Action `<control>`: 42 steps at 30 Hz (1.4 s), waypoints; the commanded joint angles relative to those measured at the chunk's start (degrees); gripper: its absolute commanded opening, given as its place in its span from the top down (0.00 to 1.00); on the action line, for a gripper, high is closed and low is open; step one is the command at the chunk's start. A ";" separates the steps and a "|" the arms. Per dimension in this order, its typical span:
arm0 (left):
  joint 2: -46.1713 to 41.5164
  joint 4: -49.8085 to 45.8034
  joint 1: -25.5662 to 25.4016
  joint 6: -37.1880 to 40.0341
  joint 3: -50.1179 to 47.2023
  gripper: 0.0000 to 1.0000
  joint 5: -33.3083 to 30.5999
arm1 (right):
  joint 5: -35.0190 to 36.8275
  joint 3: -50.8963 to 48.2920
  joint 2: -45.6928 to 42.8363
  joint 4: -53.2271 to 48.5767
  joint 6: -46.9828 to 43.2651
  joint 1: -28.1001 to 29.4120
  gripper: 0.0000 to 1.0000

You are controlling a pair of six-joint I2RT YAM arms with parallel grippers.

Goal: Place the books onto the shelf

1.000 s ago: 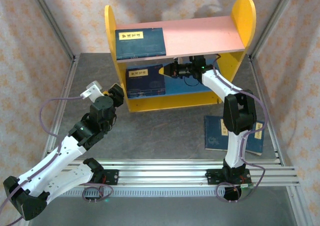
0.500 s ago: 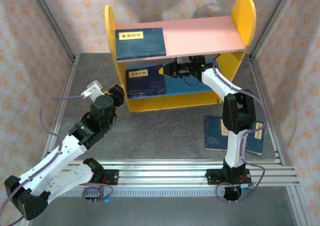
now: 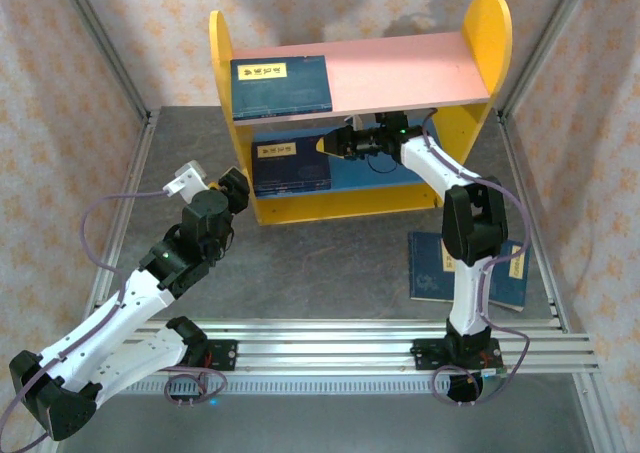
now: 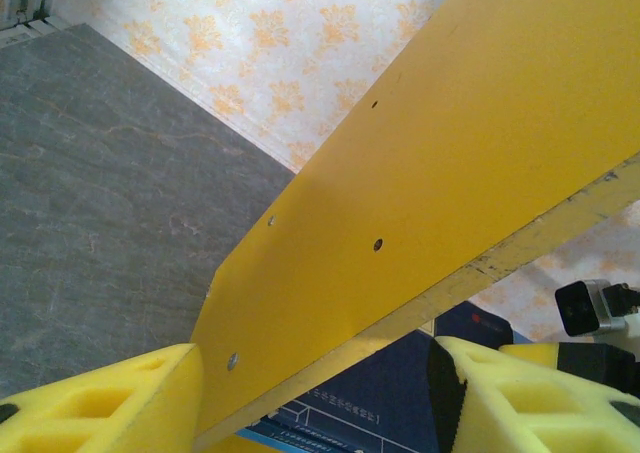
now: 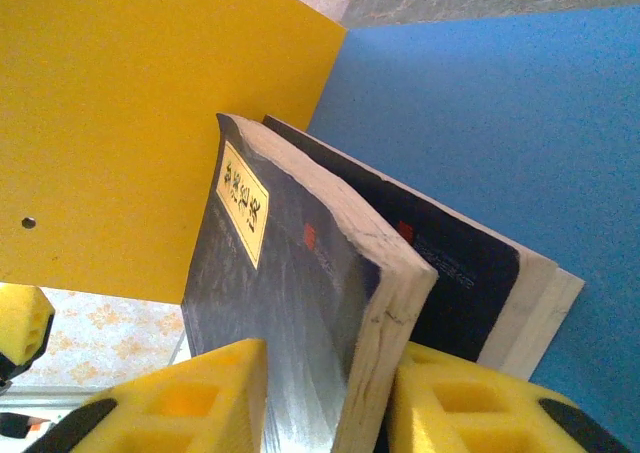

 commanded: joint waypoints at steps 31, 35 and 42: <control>-1.95 -1.67 0.83 0.76 -0.78 0.40 -0.32 | 10.41 -6.25 -7.87 -2.77 -2.65 0.00 0.40; -1.95 -1.49 0.96 0.63 -0.91 0.40 -0.14 | 10.45 -9.48 -10.25 -0.91 -1.93 0.14 0.42; -1.95 -1.28 0.96 0.24 -1.13 0.40 0.21 | 10.40 -12.65 -12.94 0.09 -1.64 0.60 0.59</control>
